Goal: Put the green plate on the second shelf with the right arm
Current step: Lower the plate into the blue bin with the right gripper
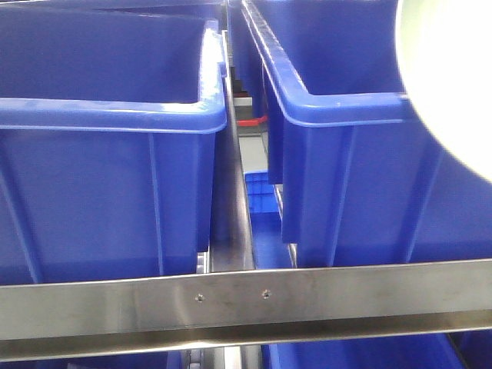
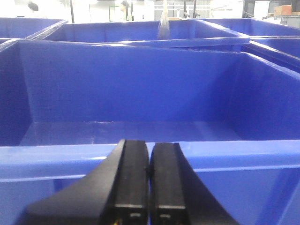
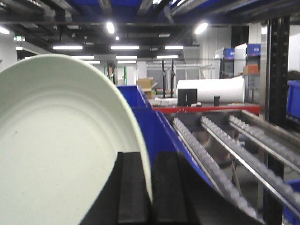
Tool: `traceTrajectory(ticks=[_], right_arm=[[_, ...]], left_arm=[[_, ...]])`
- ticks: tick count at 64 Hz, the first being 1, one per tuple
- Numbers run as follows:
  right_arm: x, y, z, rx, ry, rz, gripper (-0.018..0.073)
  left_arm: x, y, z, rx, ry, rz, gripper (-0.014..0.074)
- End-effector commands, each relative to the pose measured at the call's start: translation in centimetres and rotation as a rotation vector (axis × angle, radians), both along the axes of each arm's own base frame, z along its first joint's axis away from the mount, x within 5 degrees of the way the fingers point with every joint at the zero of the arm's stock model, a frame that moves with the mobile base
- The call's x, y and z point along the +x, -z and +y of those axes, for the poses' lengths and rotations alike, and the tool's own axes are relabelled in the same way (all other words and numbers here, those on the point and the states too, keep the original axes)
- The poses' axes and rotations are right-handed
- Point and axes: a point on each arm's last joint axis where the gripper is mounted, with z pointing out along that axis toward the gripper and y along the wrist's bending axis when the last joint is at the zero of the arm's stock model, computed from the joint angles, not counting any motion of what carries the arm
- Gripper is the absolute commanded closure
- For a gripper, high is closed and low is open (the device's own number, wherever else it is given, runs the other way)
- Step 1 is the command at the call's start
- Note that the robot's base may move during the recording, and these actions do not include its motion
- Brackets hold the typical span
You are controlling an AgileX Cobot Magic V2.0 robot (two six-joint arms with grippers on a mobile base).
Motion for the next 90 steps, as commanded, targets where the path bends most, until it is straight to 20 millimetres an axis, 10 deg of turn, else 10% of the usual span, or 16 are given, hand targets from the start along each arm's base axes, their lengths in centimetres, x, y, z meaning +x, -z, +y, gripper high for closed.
traceTrajectory(ticks=[1, 34, 69, 90], right_arm=[[-1.4, -3.0, -0.1, -0.017, 0.024, -0.25, 0.0506], [0.0, -10.3, 0.1, 0.011, -0.016, -0.062, 0.0506], [16.4, -14.4, -0.7, 0.154, -0.049, 0.373, 0.049], [23.8, -12.9, 1.4, 0.147, -0.134, 0.659, 0.016]], left_arm=[[0.0, 0.5, 0.0, -0.016, 0.0, -0.06, 0.0466], [0.0, 0.5, 0.0, -0.016, 0.0, -0.06, 0.0466], [0.0, 0.5, 0.0, -0.016, 0.0, -0.06, 0.0466], [0.0, 0.5, 0.0, -0.016, 0.0, -0.06, 0.0466]])
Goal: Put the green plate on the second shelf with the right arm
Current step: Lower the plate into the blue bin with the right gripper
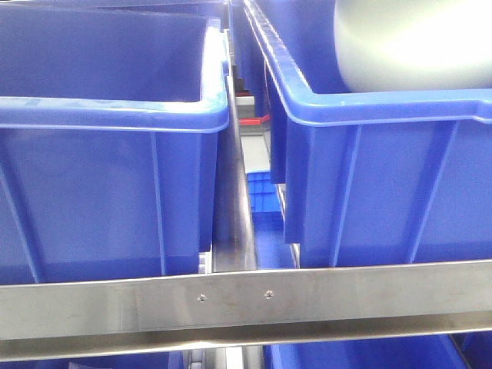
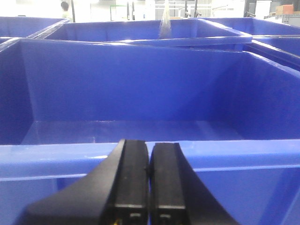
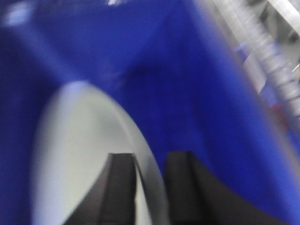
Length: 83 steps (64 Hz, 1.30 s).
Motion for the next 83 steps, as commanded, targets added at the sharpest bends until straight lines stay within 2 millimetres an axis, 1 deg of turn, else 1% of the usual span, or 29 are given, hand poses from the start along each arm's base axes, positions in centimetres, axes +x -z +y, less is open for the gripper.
traceTrajectory(ticks=[1, 5, 9, 19, 31, 39, 50, 57, 61, 64, 72, 75, 80, 83], right_arm=[[1.1, -2.1, 0.3, 0.007, -0.003, -0.099, 0.0159], [2.0, -1.8, 0.3, 0.007, -0.004, -0.083, 0.0159], [2.4, -1.4, 0.4, 0.006, -0.005, -0.062, 0.0159], [2.4, -1.4, 0.4, 0.006, -0.007, -0.055, 0.0159], [1.8, -1.5, 0.4, 0.006, -0.013, -0.026, 0.0159], [0.4, -2.4, 0.4, 0.006, -0.02, -0.012, 0.0167], [-3.1, -4.8, 0.4, -0.01, -0.034, -0.045, 0.0167], [-6.4, -6.7, 0.3, -0.037, -0.045, -0.11, 0.0172], [-8.1, -7.4, 0.3, -0.044, -0.049, -0.14, 0.0206], [-9.9, -8.0, 0.2, -0.059, -0.053, -0.178, 0.0244], [-13.6, -8.3, 0.2, -0.076, -0.058, -0.236, 0.0312], [-14.9, -8.0, 0.1, -0.076, -0.06, -0.241, 0.0328], [-16.8, -6.8, 0.1, -0.077, -0.064, -0.232, 0.0358], [-18.2, -6.2, 0.1, -0.077, -0.064, -0.247, 0.0391]], left_arm=[[0.0, 0.5, 0.0, -0.016, 0.0, -0.06, 0.0466], [0.0, 0.5, 0.0, -0.016, 0.0, -0.06, 0.0466], [0.0, 0.5, 0.0, -0.016, 0.0, -0.06, 0.0466], [0.0, 0.5, 0.0, -0.016, 0.0, -0.06, 0.0466], [0.0, 0.5, 0.0, -0.016, 0.0, -0.06, 0.0466], [0.0, 0.5, 0.0, -0.016, 0.0, -0.06, 0.0466], [0.0, 0.5, 0.0, -0.016, 0.0, -0.06, 0.0466], [0.0, 0.5, 0.0, -0.016, 0.0, -0.06, 0.0466], [0.0, 0.5, 0.0, -0.016, 0.0, -0.06, 0.0466], [0.0, 0.5, 0.0, -0.016, 0.0, -0.06, 0.0466], [0.0, 0.5, 0.0, -0.016, 0.0, -0.06, 0.0466], [0.0, 0.5, 0.0, -0.016, 0.0, -0.06, 0.0466], [0.0, 0.5, 0.0, -0.016, 0.0, -0.06, 0.0466], [0.0, 0.5, 0.0, -0.016, 0.0, -0.06, 0.0466]])
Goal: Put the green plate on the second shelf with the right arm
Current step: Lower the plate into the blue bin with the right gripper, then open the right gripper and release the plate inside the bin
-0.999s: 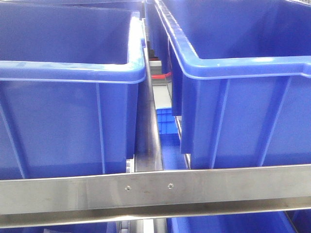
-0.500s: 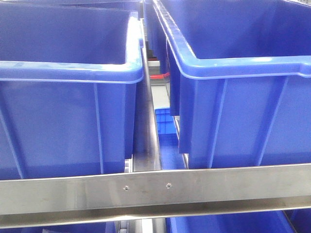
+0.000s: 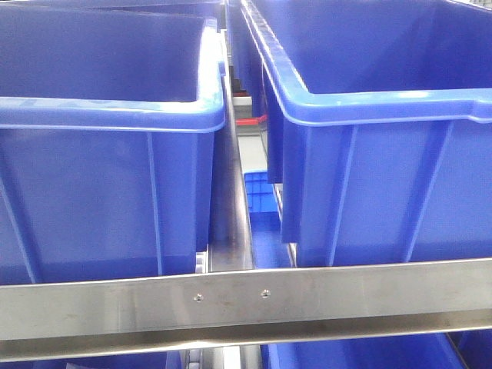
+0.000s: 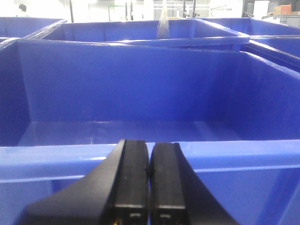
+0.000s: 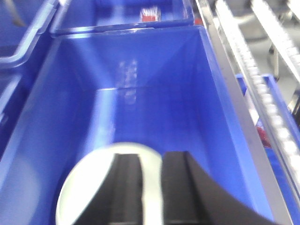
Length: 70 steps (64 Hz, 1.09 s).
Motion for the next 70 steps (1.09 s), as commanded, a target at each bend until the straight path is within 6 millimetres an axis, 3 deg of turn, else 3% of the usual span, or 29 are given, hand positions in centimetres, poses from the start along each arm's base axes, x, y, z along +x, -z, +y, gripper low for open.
traceTrajectory(ticks=[1, 8, 19, 35, 42, 55, 70], right_arm=[[-2.2, -0.3, -0.1, -0.011, 0.004, -0.105, 0.0401], [-5.2, 1.0, -0.2, -0.01, 0.004, -0.161, 0.0521], [-7.8, 3.6, -0.3, -0.01, 0.002, -0.184, 0.0501], [-7.0, 7.8, -0.2, -0.014, -0.005, -0.025, 0.0501], [-7.1, 9.1, 0.3, 0.064, -0.042, 0.093, 0.0501], [-7.4, 10.1, 0.5, 0.063, -0.06, 0.2, 0.0501], [-7.5, 10.2, 0.5, 0.062, -0.062, 0.212, 0.0501]], left_arm=[[0.0, 0.5, 0.0, -0.016, 0.0, -0.06, 0.0466], [0.0, 0.5, 0.0, -0.016, 0.0, -0.06, 0.0466], [0.0, 0.5, 0.0, -0.016, 0.0, -0.06, 0.0466], [0.0, 0.5, 0.0, -0.016, 0.0, -0.06, 0.0466], [0.0, 0.5, 0.0, -0.016, 0.0, -0.06, 0.0466], [0.0, 0.5, 0.0, -0.016, 0.0, -0.06, 0.0466], [0.0, 0.5, 0.0, -0.016, 0.0, -0.06, 0.0466]])
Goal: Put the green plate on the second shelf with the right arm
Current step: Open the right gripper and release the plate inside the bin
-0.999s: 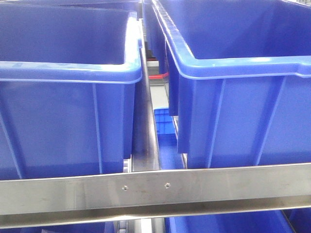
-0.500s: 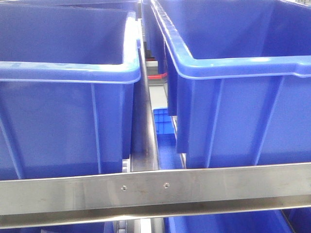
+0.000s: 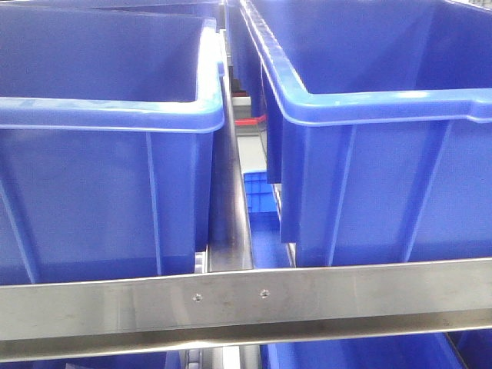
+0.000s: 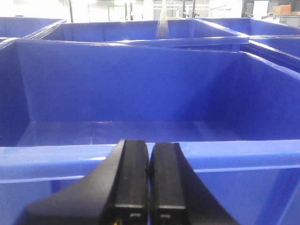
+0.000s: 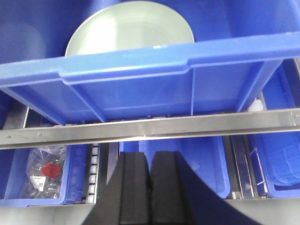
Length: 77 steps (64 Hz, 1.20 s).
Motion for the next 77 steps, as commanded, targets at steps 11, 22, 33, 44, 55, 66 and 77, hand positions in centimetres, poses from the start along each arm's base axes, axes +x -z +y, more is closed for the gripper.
traceTrajectory(ticks=[11, 22, 33, 44, 55, 66, 77], right_arm=[[0.3, -1.2, 0.0, 0.014, 0.006, -0.075, 0.0501], [0.4, -0.7, 0.0, 0.014, 0.008, -0.066, 0.0501], [0.2, 0.5, 0.0, 0.016, 0.014, -0.083, 0.0501], [-1.6, -1.2, -1.0, -0.11, 0.066, -0.392, 0.0501], [-0.8, -2.5, -1.3, -0.155, 0.122, -0.748, 0.0501], [0.5, -0.1, -1.3, -0.15, 0.134, -0.884, 0.0501], [1.7, 3.9, -1.3, -0.101, 0.139, -0.816, 0.0501]], left_arm=[[0.0, 0.5, 0.0, -0.016, 0.0, -0.06, 0.0466], [0.0, 0.5, 0.0, -0.016, 0.0, -0.06, 0.0466], [0.0, 0.5, 0.0, -0.016, 0.0, -0.06, 0.0466], [0.0, 0.5, 0.0, -0.016, 0.0, -0.06, 0.0466], [0.0, 0.5, 0.0, -0.016, 0.0, -0.06, 0.0466], [0.0, 0.5, 0.0, -0.016, 0.0, -0.06, 0.0466], [0.0, 0.5, 0.0, -0.016, 0.0, -0.06, 0.0466]])
